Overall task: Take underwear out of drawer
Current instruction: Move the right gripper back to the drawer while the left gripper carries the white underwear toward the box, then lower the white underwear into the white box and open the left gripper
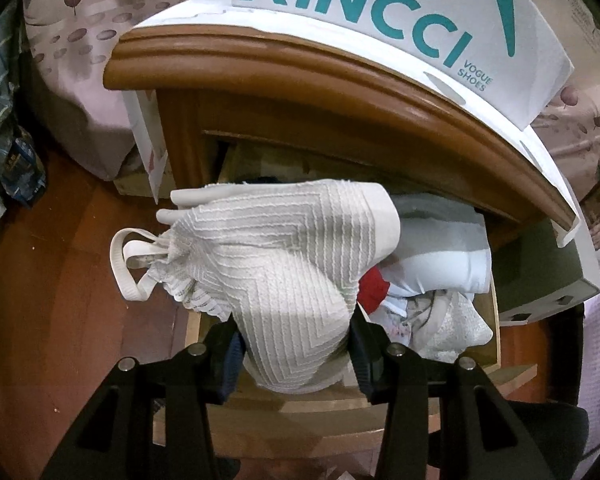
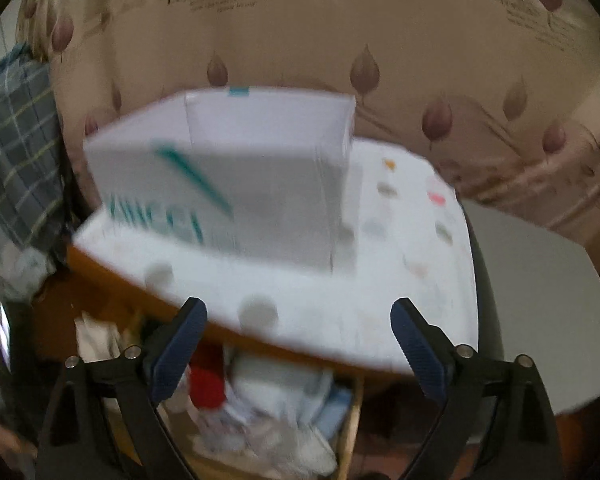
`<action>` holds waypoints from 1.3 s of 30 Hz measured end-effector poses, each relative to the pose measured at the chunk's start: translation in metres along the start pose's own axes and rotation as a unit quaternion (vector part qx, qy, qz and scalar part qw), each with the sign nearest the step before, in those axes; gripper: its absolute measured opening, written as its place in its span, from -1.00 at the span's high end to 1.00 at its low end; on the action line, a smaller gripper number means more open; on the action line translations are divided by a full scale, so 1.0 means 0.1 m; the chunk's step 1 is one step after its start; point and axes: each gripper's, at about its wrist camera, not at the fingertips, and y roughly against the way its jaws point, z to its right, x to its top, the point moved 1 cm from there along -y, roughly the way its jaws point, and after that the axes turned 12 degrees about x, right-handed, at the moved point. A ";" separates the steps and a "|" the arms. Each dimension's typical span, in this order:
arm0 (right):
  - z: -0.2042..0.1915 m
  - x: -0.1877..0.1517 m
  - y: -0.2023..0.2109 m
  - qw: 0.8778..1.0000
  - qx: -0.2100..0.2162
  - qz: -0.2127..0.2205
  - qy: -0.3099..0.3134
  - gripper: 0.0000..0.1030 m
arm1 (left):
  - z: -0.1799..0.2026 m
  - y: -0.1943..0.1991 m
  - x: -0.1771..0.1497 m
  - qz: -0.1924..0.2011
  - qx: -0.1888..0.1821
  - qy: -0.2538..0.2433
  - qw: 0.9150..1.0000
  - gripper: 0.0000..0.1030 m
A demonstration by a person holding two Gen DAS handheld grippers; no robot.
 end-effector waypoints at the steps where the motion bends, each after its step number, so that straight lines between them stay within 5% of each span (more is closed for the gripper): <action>1: 0.02 -0.14 -0.04 1.000 0.001 -0.008 -0.004 -0.80 | 0.01 0.00 0.00 0.000 0.001 -0.001 1.000 0.11; 9: 0.15 -0.90 -0.50 0.995 0.002 -0.082 -0.048 -0.80 | 0.07 0.03 -0.03 0.010 0.023 -0.015 1.000 0.11; 16: 0.15 -1.11 -0.56 0.994 0.007 -0.101 -0.040 -0.80 | 0.18 0.25 -0.02 0.050 0.051 -0.035 0.997 0.11; 23: 0.20 -1.16 -0.58 0.993 0.009 -0.110 -0.046 -0.80 | 0.25 0.69 0.00 0.079 0.029 -0.059 0.995 0.11; 32: 0.37 -1.15 -0.60 0.986 0.042 -0.120 -0.107 -0.80 | 0.10 1.64 0.35 0.119 -0.004 -0.067 0.991 0.11; 39: 0.36 -1.14 -0.56 0.986 0.048 -0.113 -0.112 -0.80 | 0.17 2.54 1.07 0.197 -0.007 -0.078 0.977 0.11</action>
